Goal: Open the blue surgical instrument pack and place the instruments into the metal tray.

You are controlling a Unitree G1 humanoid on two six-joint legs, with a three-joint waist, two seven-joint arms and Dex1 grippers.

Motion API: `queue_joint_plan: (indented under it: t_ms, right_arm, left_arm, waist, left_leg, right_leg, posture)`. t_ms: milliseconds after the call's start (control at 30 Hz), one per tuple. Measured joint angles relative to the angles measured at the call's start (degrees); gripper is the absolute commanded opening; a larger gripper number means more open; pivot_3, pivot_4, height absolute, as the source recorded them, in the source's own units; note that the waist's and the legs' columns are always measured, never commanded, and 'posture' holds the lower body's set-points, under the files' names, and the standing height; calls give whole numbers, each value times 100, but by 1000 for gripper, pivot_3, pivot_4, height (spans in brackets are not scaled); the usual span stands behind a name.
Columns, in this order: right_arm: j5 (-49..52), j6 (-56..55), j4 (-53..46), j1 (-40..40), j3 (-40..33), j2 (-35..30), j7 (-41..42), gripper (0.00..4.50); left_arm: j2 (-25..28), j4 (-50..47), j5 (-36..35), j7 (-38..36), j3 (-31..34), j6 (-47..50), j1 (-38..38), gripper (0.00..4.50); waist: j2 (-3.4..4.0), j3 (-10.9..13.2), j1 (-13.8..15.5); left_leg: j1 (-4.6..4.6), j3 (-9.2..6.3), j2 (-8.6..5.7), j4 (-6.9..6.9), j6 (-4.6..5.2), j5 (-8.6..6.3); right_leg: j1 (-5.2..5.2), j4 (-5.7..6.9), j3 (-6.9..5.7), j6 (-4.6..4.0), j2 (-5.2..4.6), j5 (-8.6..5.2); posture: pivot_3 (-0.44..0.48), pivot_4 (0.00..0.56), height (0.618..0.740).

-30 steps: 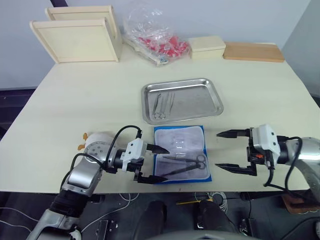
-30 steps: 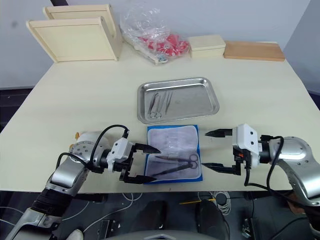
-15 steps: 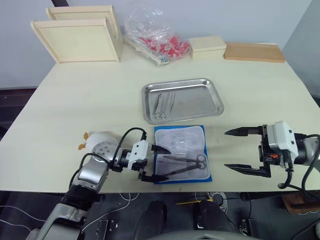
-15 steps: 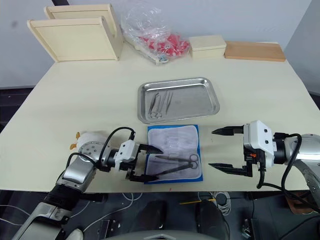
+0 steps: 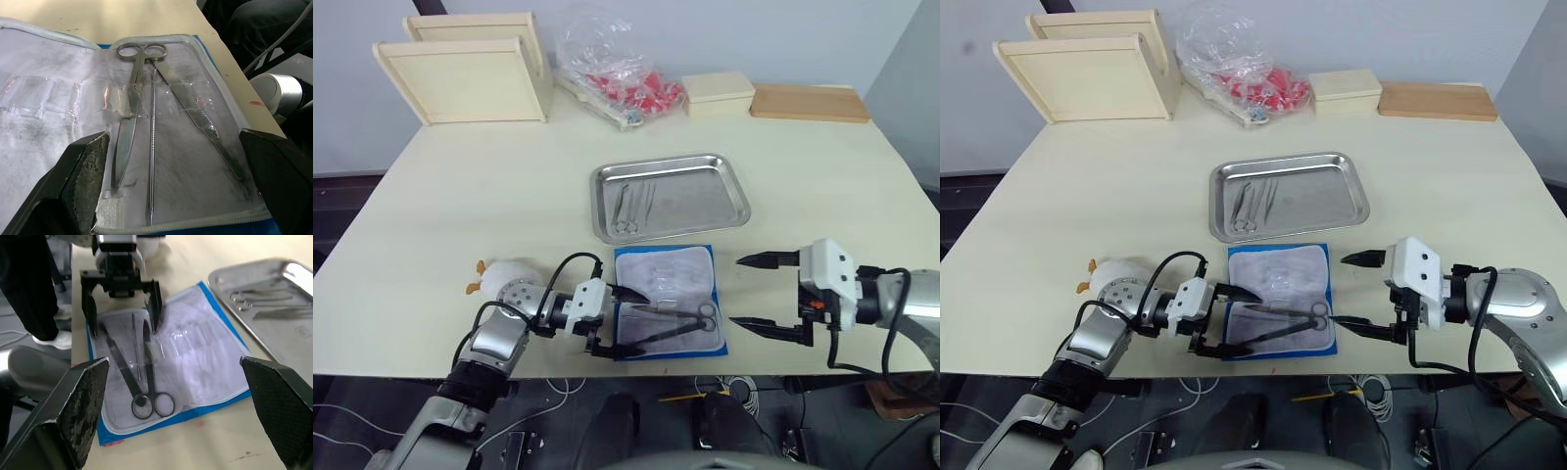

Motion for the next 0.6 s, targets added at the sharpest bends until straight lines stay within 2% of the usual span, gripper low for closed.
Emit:
queue_joint_plan:
  t_ms: [400, 600]
  right_arm:
    - [-1405, 442, 333, -941, 1853, 597, -698, 4500]
    - [-2001, 507, 649, -1079, 2243, 723, -808, 4500]
  left_arm:
    - [8, 61, 1, -18, -20, 17, -37, 4481]
    - [9, 67, 1, -36, -21, 36, -30, 4481]
  waist:
    - [7, -14, -11]
    - [11, -18, -16]
  left_leg:
    - [1, 0, -5, 6, 0, 0]
    - [2, -1, -6, 6, 0, 0]
  right_leg:
    - [0, 6, 0, -9, 3, 6]
    - [0, 8, -1, -10, 4, 6]
  posture:
    - [0, 150, 740]
    - [0, 150, 740]
